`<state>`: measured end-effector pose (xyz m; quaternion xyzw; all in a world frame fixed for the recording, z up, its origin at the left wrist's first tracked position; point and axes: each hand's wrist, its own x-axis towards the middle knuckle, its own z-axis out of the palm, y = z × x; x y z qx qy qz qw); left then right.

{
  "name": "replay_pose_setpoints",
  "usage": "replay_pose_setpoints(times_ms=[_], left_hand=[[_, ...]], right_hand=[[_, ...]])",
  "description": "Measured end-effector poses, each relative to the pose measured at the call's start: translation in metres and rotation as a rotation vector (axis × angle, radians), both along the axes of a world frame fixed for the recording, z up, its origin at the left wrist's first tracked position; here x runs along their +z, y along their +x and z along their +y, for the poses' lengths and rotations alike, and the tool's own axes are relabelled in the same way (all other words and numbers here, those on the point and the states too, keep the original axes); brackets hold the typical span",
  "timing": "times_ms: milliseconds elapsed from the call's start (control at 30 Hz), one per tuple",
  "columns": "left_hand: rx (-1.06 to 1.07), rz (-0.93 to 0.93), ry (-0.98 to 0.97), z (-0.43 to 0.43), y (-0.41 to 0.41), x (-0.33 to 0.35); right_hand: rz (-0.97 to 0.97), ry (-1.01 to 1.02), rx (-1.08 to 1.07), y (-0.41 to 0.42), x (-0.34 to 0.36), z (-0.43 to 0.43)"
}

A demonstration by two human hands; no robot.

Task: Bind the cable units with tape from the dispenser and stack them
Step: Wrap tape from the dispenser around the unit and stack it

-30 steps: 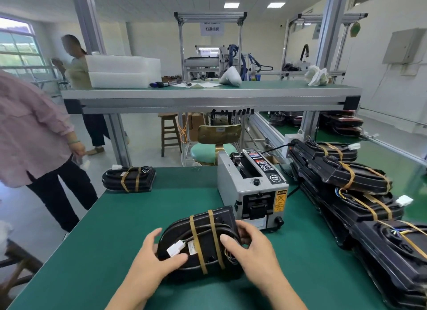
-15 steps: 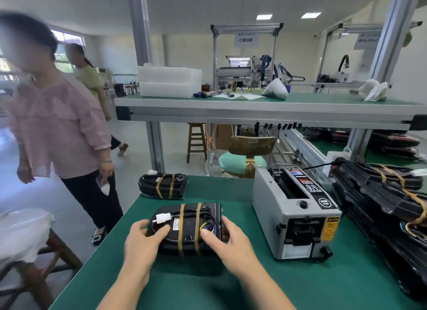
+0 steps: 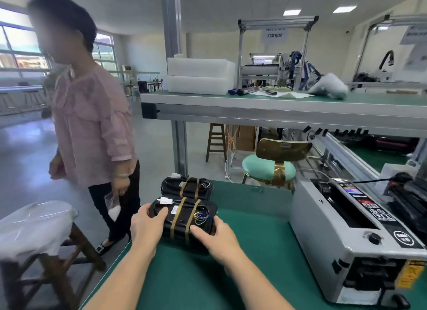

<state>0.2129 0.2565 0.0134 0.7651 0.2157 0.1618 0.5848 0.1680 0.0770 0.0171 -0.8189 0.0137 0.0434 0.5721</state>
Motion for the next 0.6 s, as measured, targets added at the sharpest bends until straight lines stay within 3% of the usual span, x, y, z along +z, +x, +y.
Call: replay_pose_setpoints(times_ms=[333,600], left_hand=[[0.063,0.047,0.085,0.018,0.033,-0.008],[0.048,0.047,0.135,-0.003,0.006,-0.012]], right_hand=[[-0.009,-0.261,-0.002,0.033,-0.018,0.026],[-0.066,-0.285,-0.019,0.019,-0.027,0.011]])
